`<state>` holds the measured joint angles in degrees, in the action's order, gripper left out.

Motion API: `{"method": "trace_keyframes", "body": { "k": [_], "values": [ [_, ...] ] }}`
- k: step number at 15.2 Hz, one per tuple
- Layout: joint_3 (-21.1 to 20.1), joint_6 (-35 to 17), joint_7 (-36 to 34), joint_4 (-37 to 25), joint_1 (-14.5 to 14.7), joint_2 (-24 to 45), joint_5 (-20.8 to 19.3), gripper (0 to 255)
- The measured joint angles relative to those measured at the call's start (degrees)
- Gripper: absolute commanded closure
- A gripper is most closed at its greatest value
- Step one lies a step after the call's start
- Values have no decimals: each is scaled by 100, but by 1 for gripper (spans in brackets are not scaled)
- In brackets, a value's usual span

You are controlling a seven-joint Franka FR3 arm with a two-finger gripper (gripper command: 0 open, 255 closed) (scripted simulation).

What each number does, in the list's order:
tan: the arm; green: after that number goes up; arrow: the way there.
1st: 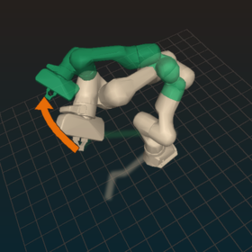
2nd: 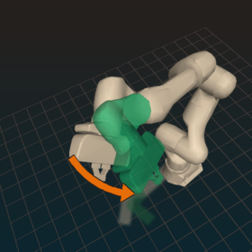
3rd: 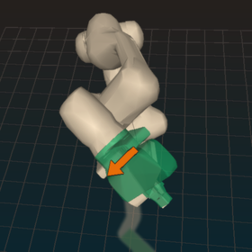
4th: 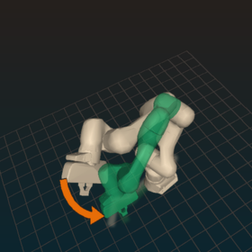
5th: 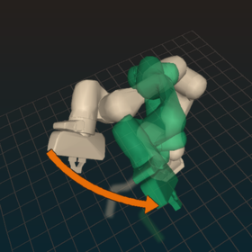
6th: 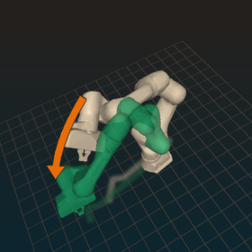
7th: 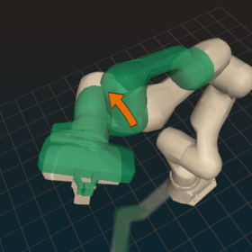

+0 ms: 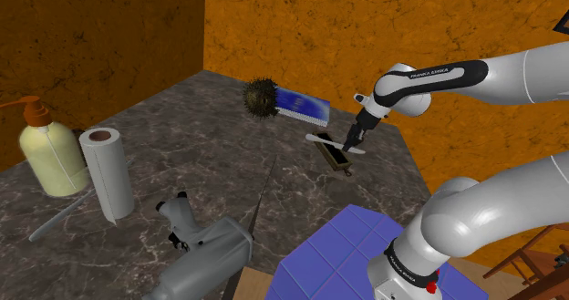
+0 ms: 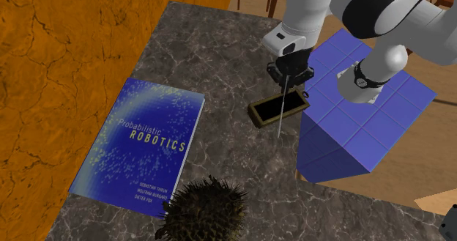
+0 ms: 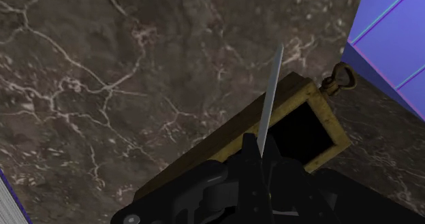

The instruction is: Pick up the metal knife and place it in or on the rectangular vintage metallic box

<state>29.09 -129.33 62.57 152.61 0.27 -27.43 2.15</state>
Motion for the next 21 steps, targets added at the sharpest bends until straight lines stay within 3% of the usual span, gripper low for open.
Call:
{"method": "trace_keyframes", "body": {
  "k": [3, 4, 10, 15, 21],
  "values": [
    [2, -9, 3, 6, 0, 3, 0, 255],
    [2, -10, 3, 7, 0, 3, 0, 0],
    [2, -11, 3, 7, 0, 3, 0, 0],
    [-91, 752, -104, -402, -162, -368, -155, 0],
    [-112, 847, -128, -441, -179, -418, -172, 0]
  ]
}}
